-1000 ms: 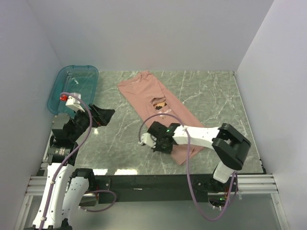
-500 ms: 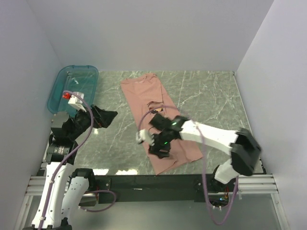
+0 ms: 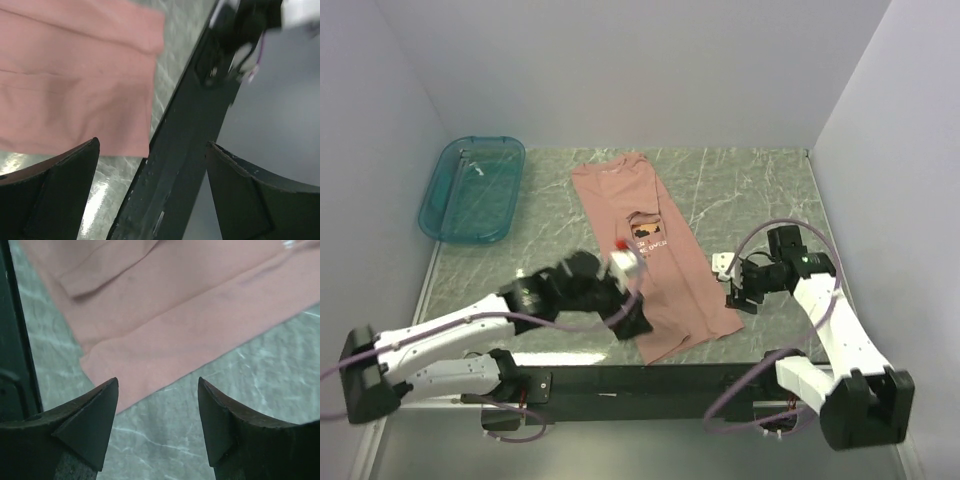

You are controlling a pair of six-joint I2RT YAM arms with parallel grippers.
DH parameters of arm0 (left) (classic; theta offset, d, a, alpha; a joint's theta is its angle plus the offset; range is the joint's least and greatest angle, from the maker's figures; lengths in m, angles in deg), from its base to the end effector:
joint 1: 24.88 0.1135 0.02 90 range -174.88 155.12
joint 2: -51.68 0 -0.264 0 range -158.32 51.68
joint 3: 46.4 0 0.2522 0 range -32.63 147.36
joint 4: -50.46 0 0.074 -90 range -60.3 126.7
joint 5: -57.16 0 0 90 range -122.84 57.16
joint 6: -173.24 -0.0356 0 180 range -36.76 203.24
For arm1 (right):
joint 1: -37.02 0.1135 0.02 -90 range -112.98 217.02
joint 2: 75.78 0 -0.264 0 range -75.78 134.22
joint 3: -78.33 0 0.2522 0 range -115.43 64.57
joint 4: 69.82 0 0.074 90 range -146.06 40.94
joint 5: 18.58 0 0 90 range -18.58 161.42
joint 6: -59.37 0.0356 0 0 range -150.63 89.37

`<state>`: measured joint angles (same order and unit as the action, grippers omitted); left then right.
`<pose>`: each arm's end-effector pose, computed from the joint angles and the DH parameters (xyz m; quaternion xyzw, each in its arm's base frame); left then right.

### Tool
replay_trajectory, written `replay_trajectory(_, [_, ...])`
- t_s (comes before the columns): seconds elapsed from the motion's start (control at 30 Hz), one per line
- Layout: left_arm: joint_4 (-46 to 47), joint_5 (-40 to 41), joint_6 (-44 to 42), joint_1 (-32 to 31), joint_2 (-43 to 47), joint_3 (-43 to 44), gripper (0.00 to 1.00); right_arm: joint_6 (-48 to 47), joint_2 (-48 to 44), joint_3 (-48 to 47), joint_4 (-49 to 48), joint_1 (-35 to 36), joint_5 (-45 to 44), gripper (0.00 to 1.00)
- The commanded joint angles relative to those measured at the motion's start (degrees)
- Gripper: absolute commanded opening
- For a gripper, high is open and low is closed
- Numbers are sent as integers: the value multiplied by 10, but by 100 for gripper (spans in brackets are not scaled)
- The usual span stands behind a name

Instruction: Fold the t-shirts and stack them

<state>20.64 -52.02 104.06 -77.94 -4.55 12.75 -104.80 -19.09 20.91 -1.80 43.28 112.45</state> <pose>0.1235 -0.1837 0.2971 0.3170 0.7830 -0.4235 0.3270 0.1626 0.0413 0.2443 -0.6456 0.6566 0.1820 0.3449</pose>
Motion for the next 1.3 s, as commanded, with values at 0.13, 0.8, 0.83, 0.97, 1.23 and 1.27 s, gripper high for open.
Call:
replay_trajectory(0.13, [75, 278, -75, -239, -109, -23, 89, -294, 99, 15, 159, -93, 47, 68])
replay_trajectory(0.8, [187, 331, -223, -297, -346, 8, 72, -281, 60, 80, 91, -65, 4, 67])
replay_trajectory(0.83, [183, 330, -224, -298, -349, 8, 72, -281, 63, 79, 90, -65, 5, 67])
replay_trajectory(0.97, [169, 325, -227, -298, -385, 18, 67, -279, 72, 70, 88, -50, 4, 66])
replay_trajectory(1.23, [127, 367, -225, -298, -431, 44, 44, -230, 55, 110, 12, 23, -62, 65])
replay_trajectory(1.27, [126, 368, -223, -299, -432, 44, 35, -224, 52, 115, 2, 29, -66, 65])
